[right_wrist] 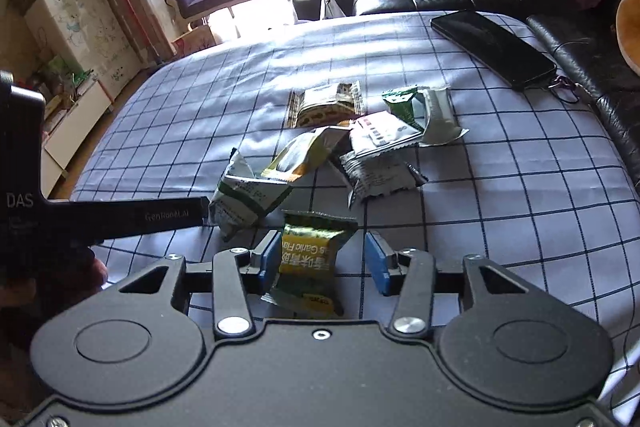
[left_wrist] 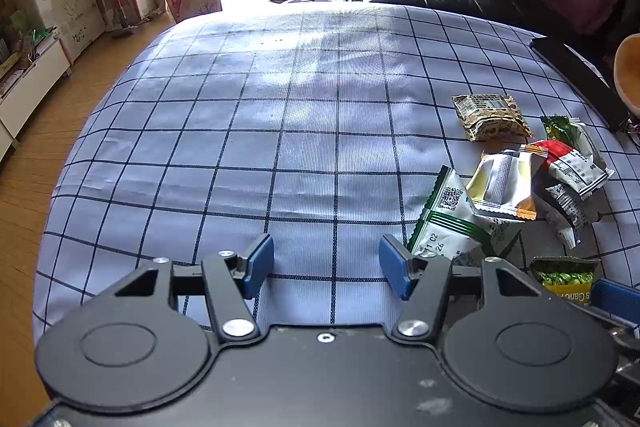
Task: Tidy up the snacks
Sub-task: 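Move both grippers back to the pile and grasp a green chip bag with the right gripper, then grasp a white-green packet with the left gripper while the right holds the green bag, then carry the white-green packet and green chip bag over the gold tray, then lower both snacks into the gold tray and open both grippers, then lift both open grippers out of the tray and move back to the pile, then grasp the yellow-silver wrapped bar with the left gripper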
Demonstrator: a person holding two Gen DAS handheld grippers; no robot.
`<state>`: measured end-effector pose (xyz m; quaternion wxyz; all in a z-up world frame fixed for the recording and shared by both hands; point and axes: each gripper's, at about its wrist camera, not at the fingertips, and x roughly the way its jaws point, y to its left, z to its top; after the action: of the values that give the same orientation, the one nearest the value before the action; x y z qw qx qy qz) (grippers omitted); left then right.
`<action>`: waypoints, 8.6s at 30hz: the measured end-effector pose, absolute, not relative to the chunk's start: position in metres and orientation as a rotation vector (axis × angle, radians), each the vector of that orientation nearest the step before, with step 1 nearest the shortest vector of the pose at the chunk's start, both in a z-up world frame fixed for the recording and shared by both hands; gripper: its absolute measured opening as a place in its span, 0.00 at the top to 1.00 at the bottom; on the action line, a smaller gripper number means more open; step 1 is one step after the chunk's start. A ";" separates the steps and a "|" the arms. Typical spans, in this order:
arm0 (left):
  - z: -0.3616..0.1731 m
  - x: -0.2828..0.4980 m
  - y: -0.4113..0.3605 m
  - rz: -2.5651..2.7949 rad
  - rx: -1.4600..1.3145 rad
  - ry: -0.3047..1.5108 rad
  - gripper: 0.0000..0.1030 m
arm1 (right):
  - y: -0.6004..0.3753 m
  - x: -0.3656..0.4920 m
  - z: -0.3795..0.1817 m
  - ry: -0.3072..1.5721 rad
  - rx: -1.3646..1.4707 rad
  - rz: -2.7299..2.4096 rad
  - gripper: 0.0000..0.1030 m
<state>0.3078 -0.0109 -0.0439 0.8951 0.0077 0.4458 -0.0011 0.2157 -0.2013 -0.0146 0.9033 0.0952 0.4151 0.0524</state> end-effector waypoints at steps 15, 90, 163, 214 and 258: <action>-0.010 0.287 -0.017 -0.112 0.009 0.827 0.43 | -0.195 0.208 -0.029 0.838 0.132 0.111 0.62; 0.031 0.056 -0.033 -0.255 0.037 0.935 0.63 | -0.219 0.032 0.037 0.738 0.205 0.087 0.62; 0.001 0.046 -0.060 -0.331 0.008 1.038 0.62 | -0.232 0.005 -0.001 0.912 0.291 0.065 0.58; -0.012 0.144 -0.063 -0.251 0.067 1.043 0.61 | -0.231 0.089 -0.010 0.992 0.235 0.111 0.58; -0.009 0.303 -0.095 -0.358 0.113 0.833 0.54 | -0.269 0.222 -0.007 0.842 0.224 0.032 0.58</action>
<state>0.3029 -0.0948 -0.0090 0.8974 0.0544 0.4023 -0.1728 0.2225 -0.2688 -0.0068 0.9065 0.1086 0.4076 0.0155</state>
